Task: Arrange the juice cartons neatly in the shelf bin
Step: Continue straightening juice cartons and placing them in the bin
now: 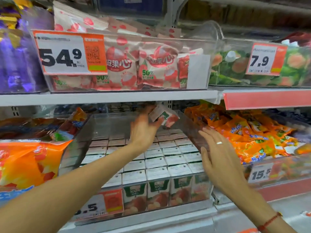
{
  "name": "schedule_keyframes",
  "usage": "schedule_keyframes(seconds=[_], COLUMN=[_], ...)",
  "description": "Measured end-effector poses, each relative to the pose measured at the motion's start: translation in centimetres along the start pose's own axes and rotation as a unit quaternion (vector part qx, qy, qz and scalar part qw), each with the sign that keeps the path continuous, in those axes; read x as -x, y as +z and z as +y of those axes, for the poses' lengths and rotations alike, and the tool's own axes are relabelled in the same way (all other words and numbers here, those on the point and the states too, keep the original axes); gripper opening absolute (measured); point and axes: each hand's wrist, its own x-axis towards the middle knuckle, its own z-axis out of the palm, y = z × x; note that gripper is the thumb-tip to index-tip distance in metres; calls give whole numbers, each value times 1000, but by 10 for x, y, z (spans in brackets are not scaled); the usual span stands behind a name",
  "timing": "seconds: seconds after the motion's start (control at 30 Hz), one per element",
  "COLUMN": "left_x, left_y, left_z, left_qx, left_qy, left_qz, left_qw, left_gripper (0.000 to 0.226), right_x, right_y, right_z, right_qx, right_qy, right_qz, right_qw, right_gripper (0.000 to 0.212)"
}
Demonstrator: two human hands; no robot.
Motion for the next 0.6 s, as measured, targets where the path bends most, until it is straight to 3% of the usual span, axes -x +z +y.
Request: schedule_keyframes(seconds=[0.17, 0.37, 0.6], left_x=[-28, -54, -69], left_y=[41, 59, 68], left_z=[-26, -36, -26], left_qx=[-64, -112, -167], left_qy=[-1, 35, 30], left_qz=[-36, -154, -202], left_qw=[997, 981, 965], left_gripper=[45, 47, 51], right_x=[6, 7, 8], right_y=[8, 15, 17], right_z=[5, 7, 4], right_qx=[-52, -73, -86], right_qy=[25, 42, 41], right_qz=[54, 84, 128], right_qw=[997, 993, 987], right_gripper=[51, 50, 52])
